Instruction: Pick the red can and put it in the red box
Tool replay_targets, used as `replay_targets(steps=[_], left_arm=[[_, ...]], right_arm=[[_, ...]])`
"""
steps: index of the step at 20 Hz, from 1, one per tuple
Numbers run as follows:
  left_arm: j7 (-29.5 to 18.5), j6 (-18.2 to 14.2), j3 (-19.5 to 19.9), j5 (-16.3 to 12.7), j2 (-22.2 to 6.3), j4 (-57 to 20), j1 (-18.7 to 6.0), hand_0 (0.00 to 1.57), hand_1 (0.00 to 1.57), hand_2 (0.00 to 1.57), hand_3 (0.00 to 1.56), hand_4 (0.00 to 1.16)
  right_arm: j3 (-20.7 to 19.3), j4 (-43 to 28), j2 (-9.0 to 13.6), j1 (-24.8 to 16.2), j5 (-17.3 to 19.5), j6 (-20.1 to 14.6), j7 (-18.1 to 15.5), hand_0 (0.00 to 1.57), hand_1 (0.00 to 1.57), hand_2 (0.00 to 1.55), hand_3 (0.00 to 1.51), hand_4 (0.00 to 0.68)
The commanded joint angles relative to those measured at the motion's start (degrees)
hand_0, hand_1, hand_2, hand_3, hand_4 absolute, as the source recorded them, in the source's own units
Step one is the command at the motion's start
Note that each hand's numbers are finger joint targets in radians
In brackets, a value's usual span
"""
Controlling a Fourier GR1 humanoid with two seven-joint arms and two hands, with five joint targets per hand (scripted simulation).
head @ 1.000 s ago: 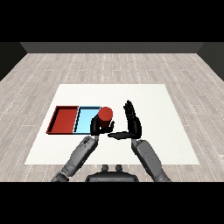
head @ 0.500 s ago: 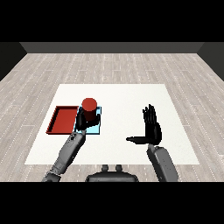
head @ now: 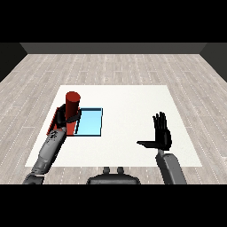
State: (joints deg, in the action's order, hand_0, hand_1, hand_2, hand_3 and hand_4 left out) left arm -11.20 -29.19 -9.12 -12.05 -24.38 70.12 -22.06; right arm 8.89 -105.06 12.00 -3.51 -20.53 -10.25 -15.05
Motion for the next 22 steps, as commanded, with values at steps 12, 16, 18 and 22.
replay_targets(steps=[12, 16, 18, 22], left_arm=[[7.49, 4.44, 0.4, 10.49, -6.92, -47.77, -11.66, 0.94, 0.94, 0.85, 0.67, 0.89], [6.71, 5.15, 1.31, 10.61, -3.7, -56.71, -13.36, 0.0, 0.0, 0.32, 0.0, 0.71], [6.78, 6.0, 0.67, 11.44, -2.09, -59.29, -14.33, 0.92, 0.92, 0.88, 0.0, 0.71], [1.74, 13.8, -0.3, 12.89, -4.6, -62.72, -13.23, 0.0, 0.0, 0.0, 0.0, 0.56]], right_arm=[[-3.47, 9.49, -0.86, 6.59, -0.37, 0.57, -0.66, 0.0, 0.0, 0.0, 0.0, 0.0], [-3.59, 12.39, -0.97, 5.49, 0.56, 1.26, -2.79, 0.0, 0.0, 0.0, 0.0, 0.0], [-4.0, 15.49, -1.63, 8.98, 0.9, 1.31, -3.81, 0.0, 0.0, 0.0, 0.0, 0.0], [-1.54, 14.93, -4.04, 5.79, 3.0, 0.66, -7.22, 0.0, 0.0, 0.0, 0.0, 0.0]])
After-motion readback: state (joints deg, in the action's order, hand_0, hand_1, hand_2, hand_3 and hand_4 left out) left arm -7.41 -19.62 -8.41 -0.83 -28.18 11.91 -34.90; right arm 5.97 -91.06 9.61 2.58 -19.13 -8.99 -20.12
